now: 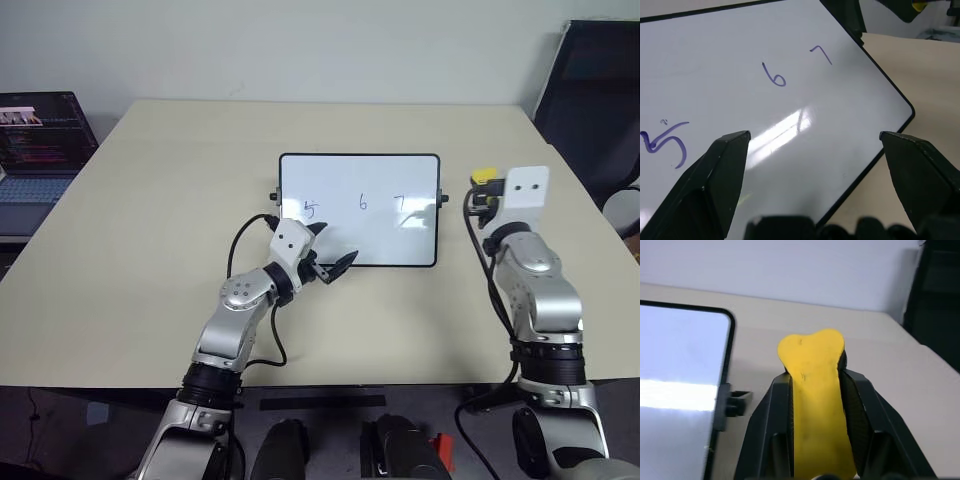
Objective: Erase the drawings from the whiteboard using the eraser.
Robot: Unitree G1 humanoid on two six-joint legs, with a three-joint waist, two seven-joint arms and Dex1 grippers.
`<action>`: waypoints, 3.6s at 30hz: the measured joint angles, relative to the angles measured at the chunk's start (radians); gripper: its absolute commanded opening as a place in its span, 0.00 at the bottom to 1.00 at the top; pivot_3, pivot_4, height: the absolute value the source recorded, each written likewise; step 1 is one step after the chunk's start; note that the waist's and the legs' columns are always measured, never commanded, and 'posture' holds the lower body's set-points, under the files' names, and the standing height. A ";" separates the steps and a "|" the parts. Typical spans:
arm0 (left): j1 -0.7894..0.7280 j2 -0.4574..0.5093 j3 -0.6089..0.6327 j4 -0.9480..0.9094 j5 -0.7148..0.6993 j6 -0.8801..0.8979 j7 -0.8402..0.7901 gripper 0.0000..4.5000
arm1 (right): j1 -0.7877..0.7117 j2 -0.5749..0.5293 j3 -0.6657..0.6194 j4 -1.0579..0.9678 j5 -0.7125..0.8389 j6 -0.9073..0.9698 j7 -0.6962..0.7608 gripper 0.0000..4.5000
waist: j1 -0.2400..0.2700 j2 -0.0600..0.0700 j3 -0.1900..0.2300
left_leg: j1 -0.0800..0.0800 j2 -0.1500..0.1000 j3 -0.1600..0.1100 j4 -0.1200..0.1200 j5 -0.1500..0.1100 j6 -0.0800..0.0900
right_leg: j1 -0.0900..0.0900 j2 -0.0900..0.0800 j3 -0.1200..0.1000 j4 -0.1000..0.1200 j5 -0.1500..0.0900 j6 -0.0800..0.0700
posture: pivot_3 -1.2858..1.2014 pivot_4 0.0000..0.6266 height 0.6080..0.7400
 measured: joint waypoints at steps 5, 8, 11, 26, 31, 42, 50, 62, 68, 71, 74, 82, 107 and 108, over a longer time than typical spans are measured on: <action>-0.064 -0.037 -0.003 0.070 0.018 -0.038 0.028 1.00 | -0.073 0.058 0.066 0.082 0.006 -0.031 0.067 0.23 | 0.000 0.000 0.000 | 0.000 0.000 0.000 0.000 0.000 0.000 | 0.000 0.000 0.000 0.000 0.000 0.000 | 0.52 0.24 1.00; -0.105 -0.051 -0.002 0.116 0.029 -0.068 0.039 1.00 | -0.117 0.084 0.085 0.139 0.006 -0.055 0.093 0.23 | 0.003 0.000 0.000 | 0.000 0.000 -0.001 0.000 0.000 0.000 | 0.000 0.000 -0.001 0.000 0.000 0.000 | 0.52 0.24 1.00; -0.124 -0.058 -0.002 0.143 0.035 -0.083 0.039 1.00 | -0.146 0.096 0.092 0.185 0.006 -0.070 0.110 0.23 | 0.004 0.000 0.000 | -0.001 0.000 -0.001 0.000 0.000 0.000 | 0.000 0.000 -0.001 0.000 0.001 -0.001 | 0.52 0.24 1.00; -0.127 -0.054 0.000 0.166 0.037 -0.111 0.034 1.00 | -0.217 0.097 0.127 0.298 -0.036 -0.043 0.103 0.23 | 0.003 0.000 0.000 | 0.000 0.000 -0.001 0.001 0.000 0.000 | 0.000 0.000 -0.001 0.001 0.003 -0.005 | 0.52 0.24 1.00; -0.129 -0.039 0.002 0.166 0.037 -0.112 0.034 1.00 | -0.159 0.095 0.144 0.214 -0.039 0.021 0.103 0.23 | 0.003 -0.001 -0.001 | 0.000 0.000 -0.001 0.001 0.000 0.000 | 0.001 0.000 -0.001 0.002 0.002 -0.003 | 0.52 0.24 1.00; -0.129 -0.012 0.034 0.172 0.037 -0.118 0.039 1.00 | 0.056 0.086 0.148 -0.037 -0.038 0.183 0.106 0.23 | 0.004 -0.002 -0.002 | 0.003 0.000 -0.001 0.002 0.000 0.000 | 0.003 0.000 -0.001 0.002 0.000 0.000 | 0.52 0.24 1.00; -0.129 -0.012 0.040 0.177 0.037 -0.134 0.039 1.00 | 0.088 0.055 0.146 -0.081 -0.034 0.216 0.115 0.23 | 0.006 -0.003 -0.002 | 0.003 0.000 -0.001 0.003 0.000 0.000 | 0.004 0.000 -0.001 0.002 0.001 0.000 | 0.52 0.24 1.00; -0.130 -0.019 0.039 0.195 0.037 -0.138 0.036 1.00 | -0.135 0.105 0.147 0.212 -0.048 -0.093 0.105 0.23 | 0.001 -0.003 -0.002 | -0.001 0.000 0.000 0.000 0.000 0.001 | -0.001 0.000 0.000 0.000 0.004 -0.003 | 0.52 0.24 1.00; -0.126 -0.009 0.042 0.194 0.037 -0.137 0.039 1.00 | -0.188 0.125 0.180 0.305 -0.086 -0.121 0.106 0.23 | 0.002 -0.002 -0.002 | -0.002 0.000 -0.001 -0.001 0.000 0.000 | -0.001 -0.001 -0.001 -0.001 0.005 -0.004 | 0.52 0.24 1.00; -0.119 -0.006 0.042 0.189 0.037 -0.137 0.040 1.00 | -0.192 0.120 0.192 0.296 -0.097 -0.081 0.111 0.23 | 0.002 -0.002 -0.002 | -0.001 0.000 -0.001 0.000 0.000 0.000 | -0.001 -0.001 -0.001 0.000 0.005 -0.004 | 0.52 0.24 1.00; -0.116 -0.003 0.042 0.185 0.037 -0.135 0.041 1.00 | -0.169 0.112 0.198 0.250 -0.111 -0.024 0.122 0.23 | 0.002 -0.003 -0.002 | 0.001 0.000 -0.002 0.001 0.000 0.001 | 0.001 0.000 -0.002 0.001 0.004 -0.003 | 0.52 0.24 1.00; -0.112 -0.002 0.041 0.168 0.037 -0.133 0.042 1.00 | -0.055 0.089 0.186 0.080 -0.111 0.109 0.128 0.23 | 0.006 -0.003 -0.002 | 0.002 0.000 -0.002 0.002 0.001 0.001 | 0.003 -0.001 -0.001 0.001 0.002 0.001 | 0.52 0.24 1.00; -0.003 -0.007 0.038 0.079 0.036 -0.113 0.045 1.00 | 0.191 -0.043 0.219 -0.018 -0.143 -0.234 0.239 0.23 | 0.019 -0.003 -0.002 | -0.001 0.000 -0.001 -0.001 0.000 0.000 | 0.001 0.000 -0.001 -0.005 0.002 0.001 | 0.52 0.24 1.00; 0.012 -0.008 0.037 0.064 0.036 -0.107 0.050 1.00 | 0.203 -0.066 0.244 0.016 -0.167 -0.318 0.256 0.23 | 0.018 -0.003 -0.002 | -0.001 0.000 -0.001 0.000 0.000 0.000 | 0.001 -0.001 -0.001 -0.005 0.002 0.001 | 0.52 0.24 1.00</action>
